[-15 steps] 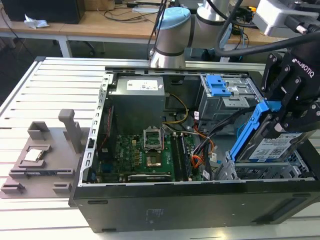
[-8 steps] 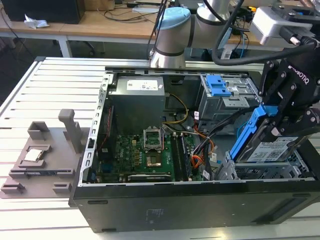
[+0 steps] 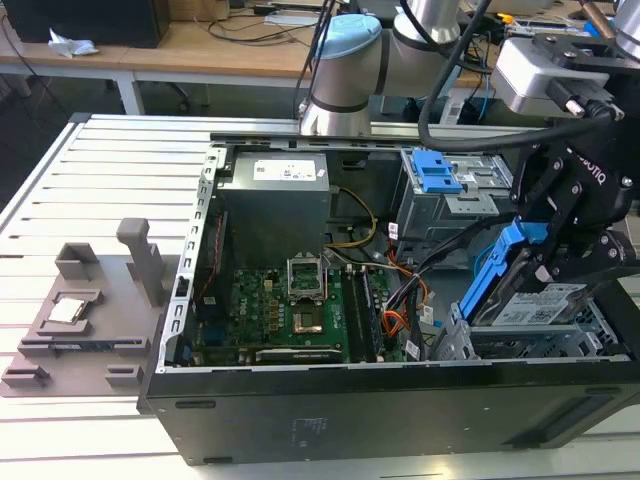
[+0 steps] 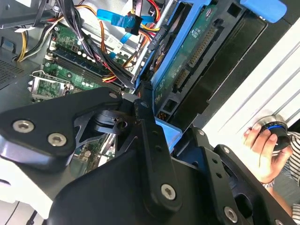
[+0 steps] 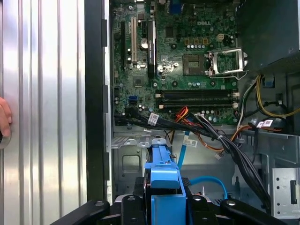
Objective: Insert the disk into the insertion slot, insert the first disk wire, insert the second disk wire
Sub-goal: 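Insert the disk into the insertion slot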
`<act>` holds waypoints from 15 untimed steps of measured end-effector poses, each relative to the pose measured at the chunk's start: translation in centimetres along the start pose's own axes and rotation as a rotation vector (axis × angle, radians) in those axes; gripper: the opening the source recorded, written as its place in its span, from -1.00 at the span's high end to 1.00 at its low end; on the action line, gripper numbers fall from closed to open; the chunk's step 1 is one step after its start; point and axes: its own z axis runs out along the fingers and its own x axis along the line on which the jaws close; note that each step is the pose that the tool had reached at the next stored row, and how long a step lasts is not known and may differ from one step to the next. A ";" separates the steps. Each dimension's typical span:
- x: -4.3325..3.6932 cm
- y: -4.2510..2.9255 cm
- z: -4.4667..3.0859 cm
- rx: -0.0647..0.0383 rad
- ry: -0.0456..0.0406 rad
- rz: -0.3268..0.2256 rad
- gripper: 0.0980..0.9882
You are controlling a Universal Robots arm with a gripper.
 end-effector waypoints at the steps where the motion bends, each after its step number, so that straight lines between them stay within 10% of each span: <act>1: 0.00 0.00 0.11 0.000 -0.0001 0.000 0.39; 15: 0.00 -0.01 0.19 0.000 0.0001 0.000 0.22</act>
